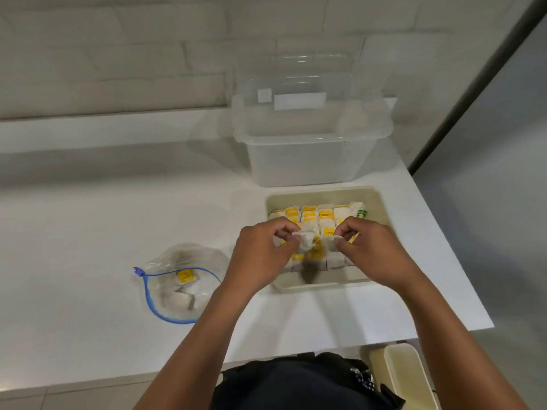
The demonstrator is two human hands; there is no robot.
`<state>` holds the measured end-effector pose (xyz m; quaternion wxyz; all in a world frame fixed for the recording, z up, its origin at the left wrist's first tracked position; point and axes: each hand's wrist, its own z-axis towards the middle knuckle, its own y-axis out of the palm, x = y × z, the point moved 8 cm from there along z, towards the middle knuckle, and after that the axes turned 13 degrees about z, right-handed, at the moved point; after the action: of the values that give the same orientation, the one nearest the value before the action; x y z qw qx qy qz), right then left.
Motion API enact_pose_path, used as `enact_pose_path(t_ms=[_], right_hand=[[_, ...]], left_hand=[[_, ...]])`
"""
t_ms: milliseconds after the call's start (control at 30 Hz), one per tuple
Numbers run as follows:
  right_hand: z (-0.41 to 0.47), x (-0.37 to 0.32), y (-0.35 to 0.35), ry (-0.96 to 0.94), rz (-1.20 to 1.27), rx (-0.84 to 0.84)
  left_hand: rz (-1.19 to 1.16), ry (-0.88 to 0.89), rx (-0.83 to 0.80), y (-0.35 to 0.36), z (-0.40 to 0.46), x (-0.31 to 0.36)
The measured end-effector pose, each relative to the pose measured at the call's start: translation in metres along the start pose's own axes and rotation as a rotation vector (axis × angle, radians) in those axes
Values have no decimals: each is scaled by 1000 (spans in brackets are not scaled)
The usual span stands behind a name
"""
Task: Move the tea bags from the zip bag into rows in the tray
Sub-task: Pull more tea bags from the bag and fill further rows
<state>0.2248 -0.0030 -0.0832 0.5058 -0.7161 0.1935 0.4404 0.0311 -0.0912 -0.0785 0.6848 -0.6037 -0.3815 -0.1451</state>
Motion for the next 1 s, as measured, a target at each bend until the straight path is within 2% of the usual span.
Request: enact_pose_path(t_ms=[233,533,667,900,1000], right_hand=[[17,27,-18,55,-146,-206],[33,33,-14,78,-345,-474],[42,29,-18,21,-487,-472],[41,41,-9,131,-767,-664],[43,52,-2,161,-852,-689]], left_hand=[[229,64,-135,48,21,24],[275,71,-212,82,39,31],[285,69,-214,86,46,29],[263,56,-262,94,54,28],[267,53,-266,95,54,26]])
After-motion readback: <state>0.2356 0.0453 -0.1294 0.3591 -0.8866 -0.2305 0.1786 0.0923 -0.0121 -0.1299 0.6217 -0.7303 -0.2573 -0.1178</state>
